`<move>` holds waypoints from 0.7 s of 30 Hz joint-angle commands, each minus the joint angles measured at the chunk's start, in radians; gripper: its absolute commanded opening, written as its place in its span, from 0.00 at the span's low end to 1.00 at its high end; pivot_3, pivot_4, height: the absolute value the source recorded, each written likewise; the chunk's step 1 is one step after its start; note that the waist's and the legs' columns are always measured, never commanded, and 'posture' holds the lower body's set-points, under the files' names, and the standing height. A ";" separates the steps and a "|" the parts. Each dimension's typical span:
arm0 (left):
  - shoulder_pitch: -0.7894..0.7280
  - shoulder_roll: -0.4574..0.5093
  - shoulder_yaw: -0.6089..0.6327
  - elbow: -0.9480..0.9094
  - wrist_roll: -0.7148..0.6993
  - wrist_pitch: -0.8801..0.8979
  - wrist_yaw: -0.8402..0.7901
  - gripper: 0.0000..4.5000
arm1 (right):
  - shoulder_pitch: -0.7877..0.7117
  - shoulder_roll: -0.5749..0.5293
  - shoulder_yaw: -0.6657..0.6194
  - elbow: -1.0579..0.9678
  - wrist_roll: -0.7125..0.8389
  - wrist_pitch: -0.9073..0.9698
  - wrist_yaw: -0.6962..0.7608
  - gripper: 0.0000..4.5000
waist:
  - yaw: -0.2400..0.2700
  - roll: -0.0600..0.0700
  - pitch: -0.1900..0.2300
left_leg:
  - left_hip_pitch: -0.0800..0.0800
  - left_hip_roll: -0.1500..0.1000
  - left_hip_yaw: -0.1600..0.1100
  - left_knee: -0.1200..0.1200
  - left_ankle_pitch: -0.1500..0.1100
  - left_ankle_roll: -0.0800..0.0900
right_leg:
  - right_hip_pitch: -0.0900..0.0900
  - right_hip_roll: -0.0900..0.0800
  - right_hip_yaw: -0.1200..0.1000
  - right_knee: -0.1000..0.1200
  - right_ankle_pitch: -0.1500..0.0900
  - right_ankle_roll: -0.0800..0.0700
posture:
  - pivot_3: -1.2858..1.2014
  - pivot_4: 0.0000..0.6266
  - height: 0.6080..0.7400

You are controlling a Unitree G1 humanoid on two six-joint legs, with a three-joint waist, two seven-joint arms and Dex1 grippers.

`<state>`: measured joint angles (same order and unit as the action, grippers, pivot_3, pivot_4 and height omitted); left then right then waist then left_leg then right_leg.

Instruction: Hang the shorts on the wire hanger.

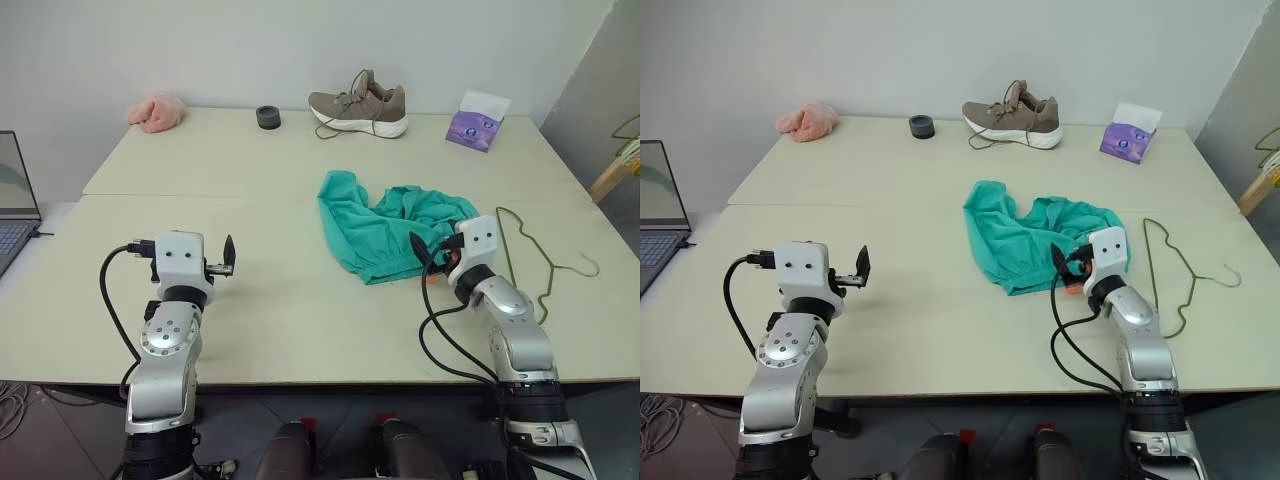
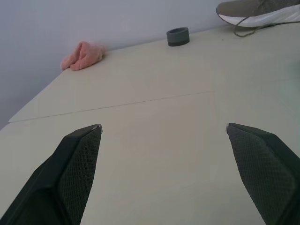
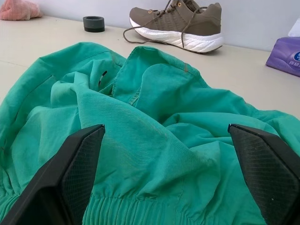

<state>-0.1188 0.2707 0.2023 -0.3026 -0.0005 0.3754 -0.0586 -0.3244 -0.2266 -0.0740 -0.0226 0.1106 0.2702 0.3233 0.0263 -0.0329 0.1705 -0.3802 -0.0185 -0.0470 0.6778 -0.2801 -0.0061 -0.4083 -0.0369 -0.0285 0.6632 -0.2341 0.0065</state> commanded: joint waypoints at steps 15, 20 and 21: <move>0.002 0.010 0.003 -0.036 0.004 -0.040 -0.005 1.00 | -0.006 -0.004 0.007 -0.024 0.010 -0.022 0.000 1.00 | 0.000 0.000 0.000 | 0.000 0.000 0.000 0.000 0.000 0.000 | 0.000 0.000 0.000 0.000 0.000 0.000 | 0.56 0.19 1.00; -0.003 0.003 0.010 -0.038 -0.013 -0.041 -0.009 1.00 | -0.008 -0.006 0.009 -0.021 0.011 -0.025 0.000 1.00 | 0.000 0.000 0.000 | 0.000 0.000 0.000 0.000 0.000 0.000 | 0.000 0.000 0.000 0.000 0.000 0.000 | 0.56 0.19 1.00; -0.003 0.003 0.011 -0.038 -0.015 -0.041 -0.009 1.00 | -0.008 -0.007 0.009 -0.021 0.011 -0.026 0.000 1.00 | 0.000 0.000 0.000 | 0.000 0.000 0.000 0.000 0.000 0.000 | 0.000 0.000 0.000 0.000 0.000 0.000 | 0.56 0.19 1.00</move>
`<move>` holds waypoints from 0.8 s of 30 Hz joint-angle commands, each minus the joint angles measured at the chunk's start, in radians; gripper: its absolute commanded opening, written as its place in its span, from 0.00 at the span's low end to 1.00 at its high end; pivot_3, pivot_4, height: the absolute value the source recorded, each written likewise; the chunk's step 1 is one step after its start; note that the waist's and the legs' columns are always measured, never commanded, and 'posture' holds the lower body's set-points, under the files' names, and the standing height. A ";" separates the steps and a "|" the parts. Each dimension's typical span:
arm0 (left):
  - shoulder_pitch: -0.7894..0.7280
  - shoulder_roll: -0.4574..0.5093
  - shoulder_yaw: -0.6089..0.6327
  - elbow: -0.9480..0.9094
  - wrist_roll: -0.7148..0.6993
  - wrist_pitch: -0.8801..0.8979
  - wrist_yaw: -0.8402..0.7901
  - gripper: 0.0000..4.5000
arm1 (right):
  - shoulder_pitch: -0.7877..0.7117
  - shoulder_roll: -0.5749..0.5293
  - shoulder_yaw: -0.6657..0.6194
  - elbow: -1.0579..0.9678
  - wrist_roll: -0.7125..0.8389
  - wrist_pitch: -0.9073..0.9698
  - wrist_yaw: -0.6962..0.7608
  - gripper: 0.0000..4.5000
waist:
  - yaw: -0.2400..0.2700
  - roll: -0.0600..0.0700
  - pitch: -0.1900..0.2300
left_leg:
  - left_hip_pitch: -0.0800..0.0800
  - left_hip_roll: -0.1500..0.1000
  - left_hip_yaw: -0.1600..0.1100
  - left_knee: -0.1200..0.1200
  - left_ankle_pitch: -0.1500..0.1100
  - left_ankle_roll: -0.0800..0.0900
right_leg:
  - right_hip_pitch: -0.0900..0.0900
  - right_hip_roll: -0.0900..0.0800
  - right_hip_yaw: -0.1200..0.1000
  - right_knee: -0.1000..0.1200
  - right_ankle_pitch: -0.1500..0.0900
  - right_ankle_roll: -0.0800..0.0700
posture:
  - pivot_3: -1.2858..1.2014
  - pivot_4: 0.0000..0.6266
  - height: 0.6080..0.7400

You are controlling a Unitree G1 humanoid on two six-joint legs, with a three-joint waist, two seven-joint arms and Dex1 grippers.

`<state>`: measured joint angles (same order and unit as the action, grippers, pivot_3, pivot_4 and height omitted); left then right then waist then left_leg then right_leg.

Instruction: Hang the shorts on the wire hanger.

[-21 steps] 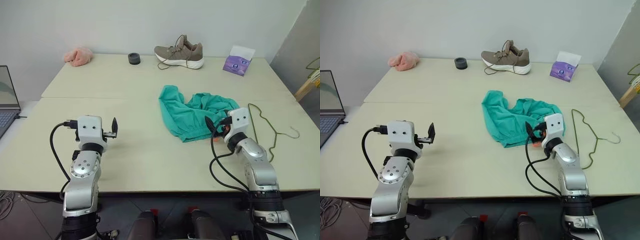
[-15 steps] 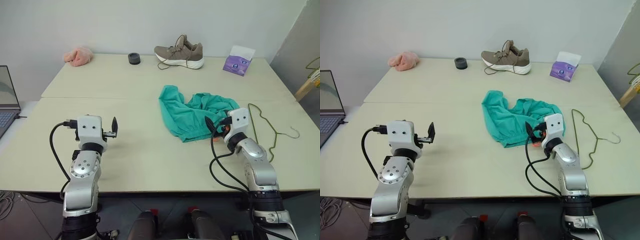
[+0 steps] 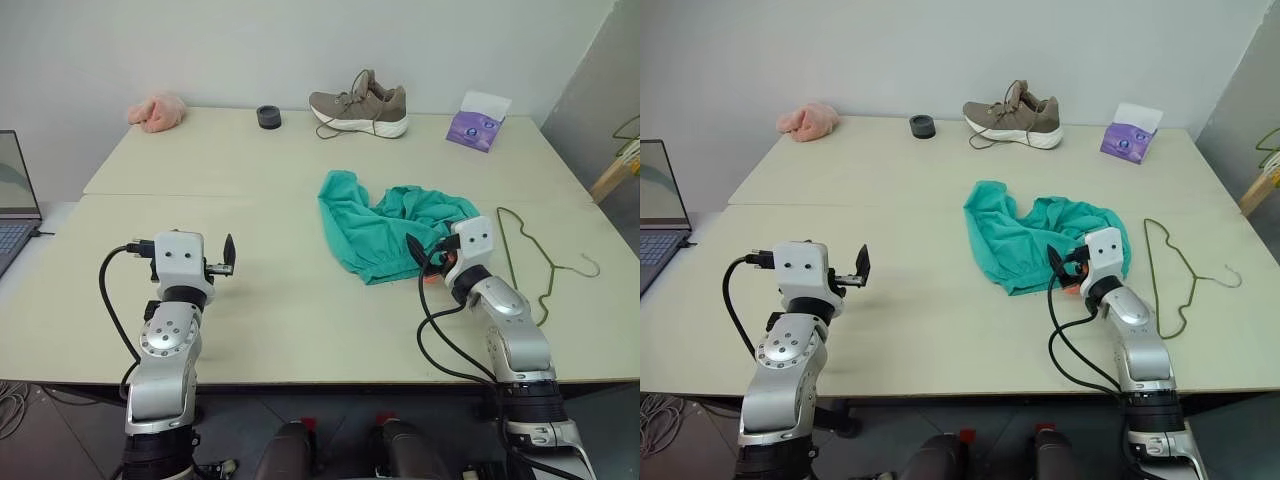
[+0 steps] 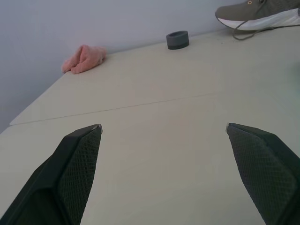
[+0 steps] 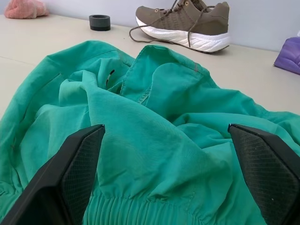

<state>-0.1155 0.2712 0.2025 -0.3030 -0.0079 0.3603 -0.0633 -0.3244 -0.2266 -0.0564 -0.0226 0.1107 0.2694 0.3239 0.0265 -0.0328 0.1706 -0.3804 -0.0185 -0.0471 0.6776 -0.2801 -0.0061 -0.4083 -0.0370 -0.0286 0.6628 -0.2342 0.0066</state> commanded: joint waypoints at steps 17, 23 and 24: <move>0.032 0.037 0.008 -0.071 -0.131 -0.096 -0.157 1.00 | 0.008 -0.013 -0.012 -0.053 0.055 -0.026 0.053 1.00 | -0.001 0.000 0.000 | 0.000 0.000 0.000 0.000 0.000 0.000 | 0.000 0.000 0.000 0.000 0.000 0.000 | 0.55 0.20 1.00; 0.052 0.121 -0.041 -0.056 -0.171 -0.093 -0.320 1.00 | 0.060 -0.114 0.080 -0.191 0.129 -0.009 0.284 1.00 | -0.003 0.002 0.001 | 0.000 0.000 0.001 0.000 0.000 0.000 | 0.000 0.000 0.000 -0.001 0.000 0.000 | 0.54 0.20 1.00; 0.059 0.150 -0.046 -0.048 -0.174 -0.098 -0.358 1.00 | 0.080 -0.166 0.114 -0.224 0.123 -0.022 0.351 1.00 | -0.003 0.002 0.001 | 0.000 0.000 0.001 0.000 0.000 0.000 | 0.000 0.000 0.000 -0.001 -0.001 0.001 | 0.54 0.20 1.00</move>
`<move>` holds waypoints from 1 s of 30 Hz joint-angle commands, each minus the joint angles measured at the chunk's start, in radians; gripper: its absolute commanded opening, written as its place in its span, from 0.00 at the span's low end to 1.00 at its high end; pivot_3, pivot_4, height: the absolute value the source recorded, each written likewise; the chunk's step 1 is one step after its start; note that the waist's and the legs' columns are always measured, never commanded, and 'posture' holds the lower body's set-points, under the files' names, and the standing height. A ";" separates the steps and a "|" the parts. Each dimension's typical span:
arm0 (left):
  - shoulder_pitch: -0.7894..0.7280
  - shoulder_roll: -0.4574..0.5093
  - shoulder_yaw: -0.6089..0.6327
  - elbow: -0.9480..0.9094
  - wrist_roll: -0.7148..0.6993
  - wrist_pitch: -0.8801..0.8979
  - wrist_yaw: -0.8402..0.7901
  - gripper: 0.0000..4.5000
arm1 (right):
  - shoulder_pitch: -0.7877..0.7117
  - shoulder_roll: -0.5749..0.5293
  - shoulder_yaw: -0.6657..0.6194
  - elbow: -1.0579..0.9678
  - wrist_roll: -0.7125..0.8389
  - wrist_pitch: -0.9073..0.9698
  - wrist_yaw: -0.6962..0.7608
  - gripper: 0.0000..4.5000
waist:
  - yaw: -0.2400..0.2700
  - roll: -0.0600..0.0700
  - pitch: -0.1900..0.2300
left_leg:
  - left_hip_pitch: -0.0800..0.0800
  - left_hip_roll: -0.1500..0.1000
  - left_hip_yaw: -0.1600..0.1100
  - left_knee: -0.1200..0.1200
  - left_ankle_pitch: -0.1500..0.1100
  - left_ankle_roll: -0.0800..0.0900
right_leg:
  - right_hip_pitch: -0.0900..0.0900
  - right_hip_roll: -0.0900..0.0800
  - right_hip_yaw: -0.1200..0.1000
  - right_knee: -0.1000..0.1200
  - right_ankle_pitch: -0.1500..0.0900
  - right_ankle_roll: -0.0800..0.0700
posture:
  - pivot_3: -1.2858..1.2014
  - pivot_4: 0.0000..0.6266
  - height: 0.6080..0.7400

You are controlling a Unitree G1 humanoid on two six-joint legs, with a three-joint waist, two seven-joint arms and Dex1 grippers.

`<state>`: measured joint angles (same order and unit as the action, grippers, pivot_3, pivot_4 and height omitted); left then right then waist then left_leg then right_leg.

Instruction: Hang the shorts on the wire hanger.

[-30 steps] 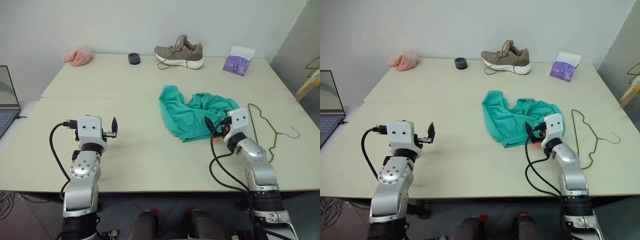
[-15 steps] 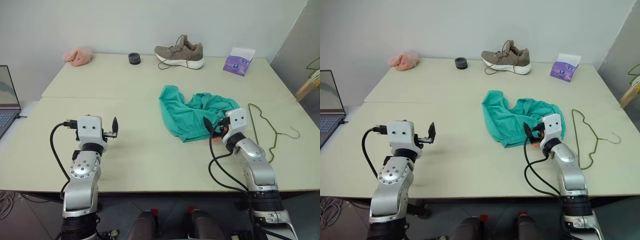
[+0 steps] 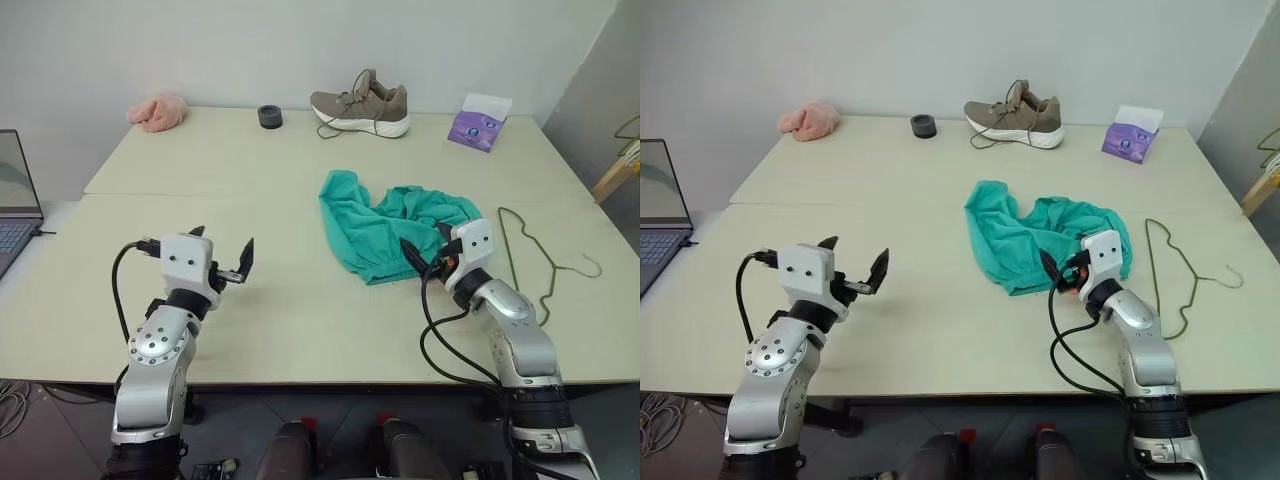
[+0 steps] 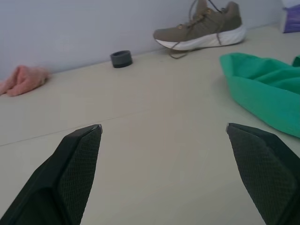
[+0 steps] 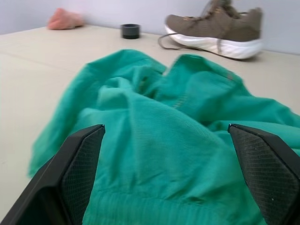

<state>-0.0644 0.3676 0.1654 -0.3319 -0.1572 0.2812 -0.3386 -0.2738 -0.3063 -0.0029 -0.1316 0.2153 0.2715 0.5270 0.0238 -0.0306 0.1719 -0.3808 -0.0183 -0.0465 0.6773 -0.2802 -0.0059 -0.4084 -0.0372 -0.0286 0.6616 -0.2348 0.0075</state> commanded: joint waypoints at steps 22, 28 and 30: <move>0.089 0.428 0.104 0.087 -0.279 0.069 -0.598 1.00 | -0.100 -0.029 0.333 0.003 -0.208 0.098 0.085 1.00 | -0.016 0.001 0.000 | 0.000 0.012 -0.002 -0.001 0.000 0.000 | -0.001 0.011 -0.006 0.000 -0.003 -0.008 | 0.53 0.16 1.00; 0.097 0.480 0.134 0.068 -0.329 0.125 -0.641 1.00 | -0.156 0.094 0.384 0.136 -0.285 0.118 -0.012 1.00 | -0.016 0.001 0.000 | 0.000 0.013 -0.002 -0.002 0.000 -0.001 | -0.003 0.011 -0.006 0.001 -0.003 -0.012 | 0.53 0.16 1.00; 0.086 0.480 0.137 0.064 -0.336 0.136 -0.635 1.00 | -0.169 0.115 0.399 0.186 -0.315 0.115 -0.038 1.00 | -0.016 0.001 0.000 | 0.000 0.012 -0.002 -0.002 0.000 -0.001 | -0.003 0.011 -0.006 0.001 -0.001 -0.015 | 0.53 0.16 1.00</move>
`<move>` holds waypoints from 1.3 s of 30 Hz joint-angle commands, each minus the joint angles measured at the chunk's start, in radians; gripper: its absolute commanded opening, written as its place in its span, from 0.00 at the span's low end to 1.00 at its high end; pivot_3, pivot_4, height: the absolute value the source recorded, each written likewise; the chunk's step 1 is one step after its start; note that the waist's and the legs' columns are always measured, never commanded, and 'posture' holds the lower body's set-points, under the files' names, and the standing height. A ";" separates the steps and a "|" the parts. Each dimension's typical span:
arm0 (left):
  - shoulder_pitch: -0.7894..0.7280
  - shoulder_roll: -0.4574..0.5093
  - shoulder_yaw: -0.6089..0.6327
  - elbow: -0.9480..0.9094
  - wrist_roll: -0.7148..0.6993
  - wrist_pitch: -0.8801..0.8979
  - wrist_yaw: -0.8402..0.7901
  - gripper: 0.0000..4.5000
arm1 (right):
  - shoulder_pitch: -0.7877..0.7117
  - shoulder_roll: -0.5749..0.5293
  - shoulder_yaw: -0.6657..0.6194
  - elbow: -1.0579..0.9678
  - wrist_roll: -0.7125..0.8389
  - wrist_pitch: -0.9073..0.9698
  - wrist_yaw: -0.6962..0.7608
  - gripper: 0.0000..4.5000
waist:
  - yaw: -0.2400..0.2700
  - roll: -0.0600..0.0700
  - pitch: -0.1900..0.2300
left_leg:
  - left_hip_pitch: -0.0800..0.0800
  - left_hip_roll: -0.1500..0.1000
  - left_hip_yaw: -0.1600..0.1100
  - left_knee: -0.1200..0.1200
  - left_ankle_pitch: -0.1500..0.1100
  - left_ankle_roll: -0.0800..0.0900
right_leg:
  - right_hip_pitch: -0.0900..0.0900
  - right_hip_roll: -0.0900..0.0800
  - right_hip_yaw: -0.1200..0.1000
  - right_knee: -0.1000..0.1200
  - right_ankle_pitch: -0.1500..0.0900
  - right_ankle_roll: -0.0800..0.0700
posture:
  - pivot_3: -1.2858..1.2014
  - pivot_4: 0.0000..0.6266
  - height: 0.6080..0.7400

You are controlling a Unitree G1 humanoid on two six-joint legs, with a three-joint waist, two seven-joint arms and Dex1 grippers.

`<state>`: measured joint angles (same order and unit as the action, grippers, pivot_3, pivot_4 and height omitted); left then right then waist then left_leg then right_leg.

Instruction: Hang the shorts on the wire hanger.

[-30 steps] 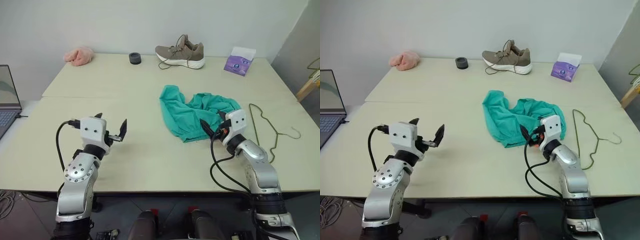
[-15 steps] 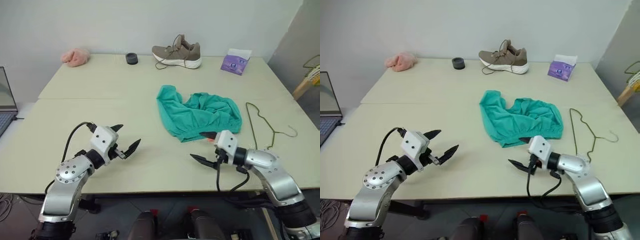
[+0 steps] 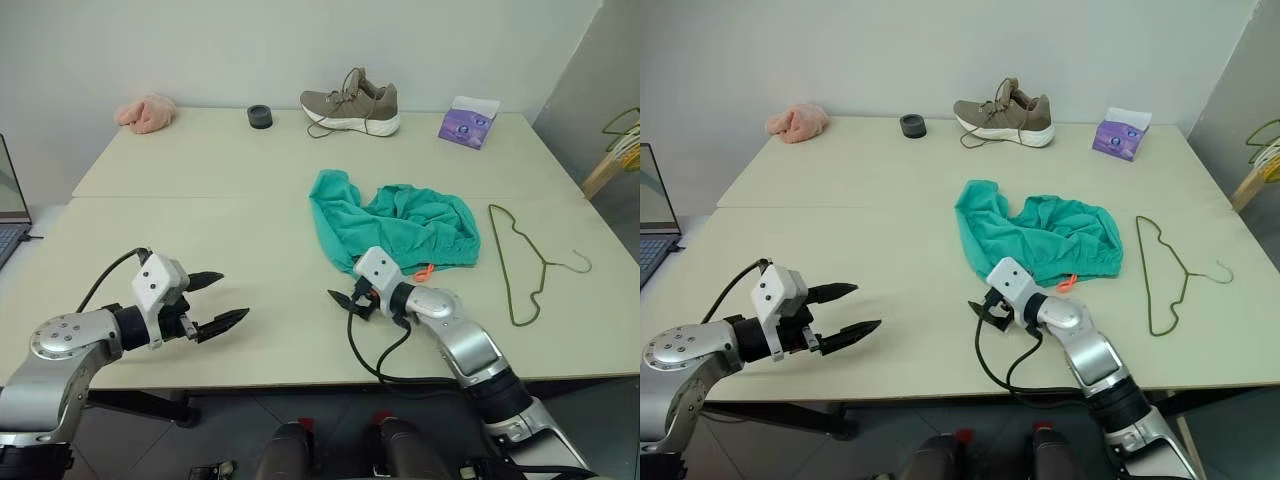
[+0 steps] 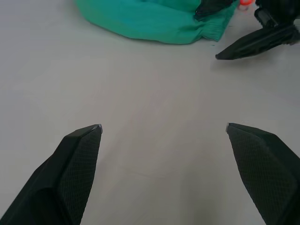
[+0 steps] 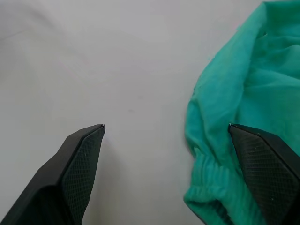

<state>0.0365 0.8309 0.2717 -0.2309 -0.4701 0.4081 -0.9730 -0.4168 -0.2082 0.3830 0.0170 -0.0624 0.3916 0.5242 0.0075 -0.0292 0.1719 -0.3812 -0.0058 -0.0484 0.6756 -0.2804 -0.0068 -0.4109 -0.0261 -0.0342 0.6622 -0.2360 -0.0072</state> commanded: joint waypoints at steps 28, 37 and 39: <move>-0.281 -0.031 -0.169 0.041 0.198 -0.245 0.038 1.00 | -0.146 -0.372 -0.175 -0.312 0.236 0.224 0.388 0.01 | -0.011 0.003 -0.001 | 0.000 0.001 0.000 0.000 0.000 0.000 | 0.000 0.002 0.000 0.000 0.000 0.000 | 0.49 0.17 1.00; -0.426 -0.101 -0.277 0.202 0.281 -0.403 0.015 1.00 | -0.167 -0.499 -0.233 -0.475 0.407 0.378 0.482 0.01 | -0.027 0.003 -0.001 | 0.000 0.002 0.001 0.000 0.000 0.000 | 0.000 0.003 0.000 0.000 0.000 0.001 | 0.48 0.17 1.00; -0.445 -0.109 -0.303 0.260 0.318 -0.456 0.012 1.00 | -0.171 -0.520 -0.259 -0.510 0.455 0.404 0.501 0.01 | -0.035 0.003 -0.001 | 0.000 0.002 0.001 0.000 0.000 0.000 | 0.000 0.003 0.000 0.000 0.000 0.000 | 0.47 0.17 1.00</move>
<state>-0.3842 0.7271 -0.0166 -0.0021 -0.1832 0.0092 -0.9558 -0.5642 -0.7091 0.1760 -0.4311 0.3402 0.7797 1.0034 -0.0276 -0.0261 0.1710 -0.3813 -0.0038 -0.0473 0.6758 -0.2803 -0.0067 -0.4109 -0.0227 -0.0343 0.6623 -0.2360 -0.0069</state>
